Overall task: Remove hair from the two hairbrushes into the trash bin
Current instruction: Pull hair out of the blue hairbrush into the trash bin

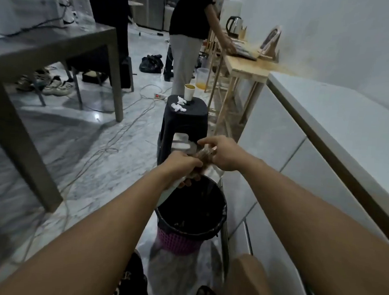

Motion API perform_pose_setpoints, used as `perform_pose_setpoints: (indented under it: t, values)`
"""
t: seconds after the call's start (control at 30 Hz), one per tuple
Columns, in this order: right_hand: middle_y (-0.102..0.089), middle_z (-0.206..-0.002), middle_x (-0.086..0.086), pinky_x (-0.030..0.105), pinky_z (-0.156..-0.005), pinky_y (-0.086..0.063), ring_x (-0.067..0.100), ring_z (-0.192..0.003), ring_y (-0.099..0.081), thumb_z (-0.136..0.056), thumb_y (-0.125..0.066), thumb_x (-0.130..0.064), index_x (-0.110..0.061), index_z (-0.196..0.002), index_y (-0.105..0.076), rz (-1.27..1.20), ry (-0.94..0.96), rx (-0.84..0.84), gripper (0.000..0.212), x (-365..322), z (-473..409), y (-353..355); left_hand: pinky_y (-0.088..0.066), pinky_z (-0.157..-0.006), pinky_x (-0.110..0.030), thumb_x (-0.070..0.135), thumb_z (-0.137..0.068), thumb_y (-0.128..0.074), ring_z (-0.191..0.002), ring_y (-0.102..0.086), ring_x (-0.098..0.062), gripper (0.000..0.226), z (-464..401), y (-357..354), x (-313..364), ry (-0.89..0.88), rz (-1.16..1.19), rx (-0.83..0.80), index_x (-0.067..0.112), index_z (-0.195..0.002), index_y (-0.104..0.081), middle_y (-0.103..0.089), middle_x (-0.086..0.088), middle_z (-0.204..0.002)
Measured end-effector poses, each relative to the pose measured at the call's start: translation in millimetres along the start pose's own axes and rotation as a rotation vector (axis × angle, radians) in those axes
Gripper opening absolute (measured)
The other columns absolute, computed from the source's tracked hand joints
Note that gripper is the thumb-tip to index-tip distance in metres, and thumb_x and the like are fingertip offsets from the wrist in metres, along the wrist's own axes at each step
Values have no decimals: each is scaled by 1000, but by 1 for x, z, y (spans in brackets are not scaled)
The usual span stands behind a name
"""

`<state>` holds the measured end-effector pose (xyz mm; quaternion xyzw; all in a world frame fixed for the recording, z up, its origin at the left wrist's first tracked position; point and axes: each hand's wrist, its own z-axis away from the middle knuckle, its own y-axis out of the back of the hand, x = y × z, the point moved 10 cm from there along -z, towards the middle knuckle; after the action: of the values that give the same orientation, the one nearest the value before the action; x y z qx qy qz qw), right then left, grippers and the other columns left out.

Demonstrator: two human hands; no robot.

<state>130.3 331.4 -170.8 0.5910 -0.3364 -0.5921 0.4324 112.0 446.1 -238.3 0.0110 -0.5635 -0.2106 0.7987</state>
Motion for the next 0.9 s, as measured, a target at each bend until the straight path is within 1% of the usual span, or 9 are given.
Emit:
perform_pose_setpoints:
  t: [0.1, 0.17, 0.23, 0.37, 0.5, 0.6, 0.67, 0.8, 0.9]
  values:
    - [-57, -138, 8, 30, -97, -46, 27, -126, -53, -83, -53, 5, -25, -129, -61, -25, 11, -12, 56, 21, -16, -42, -33, -32, -15, 20, -87, -63, -32, -52, -14, 18, -20, -3, -27, 32, -15, 24, 2, -92, -67, -69, -17, -77]
    - [-64, -127, 8, 34, -95, -51, 25, -118, -59, -80, -57, 3, -26, -117, -69, -66, 3, 6, 49, 42, -30, -70, -35, -32, -15, 21, -85, -64, -29, -53, -8, 18, -38, -8, -49, 54, -35, 20, 7, -96, -66, -69, -14, -78]
    - [-70, -115, 5, 36, -91, -55, 22, -105, -65, -79, -63, -2, -30, -104, -75, -126, -41, 43, 39, 62, -36, -86, -36, -33, -16, 25, -84, -67, -31, -54, -9, 23, -53, -13, -70, 90, -61, 3, 7, -99, -68, -69, -12, -76]
    - [-77, -95, 3, 25, -84, -54, 13, -88, -68, -81, -73, -9, -17, -92, -80, -276, -77, 144, 15, 96, -45, -109, -39, -39, -21, 40, -86, -67, -42, -55, -17, 39, -86, -28, -110, 136, -143, -48, 2, -97, -70, -71, -10, -73]
    - [-75, -85, -3, 21, -82, -52, 7, -81, -67, -80, -75, -10, -12, -90, -80, -351, -125, 191, 11, 123, -57, -132, -39, -40, -22, 41, -90, -64, -43, -55, -18, 41, -115, -37, -137, 143, -192, -36, 2, -96, -69, -73, -12, -74]
    - [-68, -70, -10, 15, -65, -52, -3, -56, -63, -81, -73, -6, -10, -90, -79, -481, -236, 204, 11, 152, -68, -153, -39, -39, -23, 40, -90, -62, -42, -55, -20, 40, -134, -40, -156, 165, -220, -22, 1, -95, -69, -74, -14, -76]
    - [-67, -65, -9, 11, -56, -52, -5, -45, -61, -83, -71, -4, -9, -89, -78, -556, -315, 215, 11, 172, -74, -166, -38, -38, -22, 39, -90, -62, -41, -55, -20, 38, -146, -40, -168, 188, -225, -12, 2, -93, -68, -74, -15, -78]
    - [-68, -67, -4, 24, -63, -59, 3, -48, -64, -84, -68, -4, -8, -87, -76, -698, -469, 342, 9, 214, -82, -181, -41, -42, -22, 40, -90, -62, -43, -56, -21, 34, -167, -36, -189, 207, -242, 42, 8, -80, -64, -73, -16, -77]
    - [-69, -68, 2, 30, -65, -60, 12, -55, -66, -87, -64, -2, -12, -80, -73, -756, -522, 325, 15, 231, -85, -197, -40, -45, -24, 41, -90, -62, -43, -55, -22, 34, -177, -37, -208, 245, -229, 54, 10, -75, -59, -71, -17, -78]
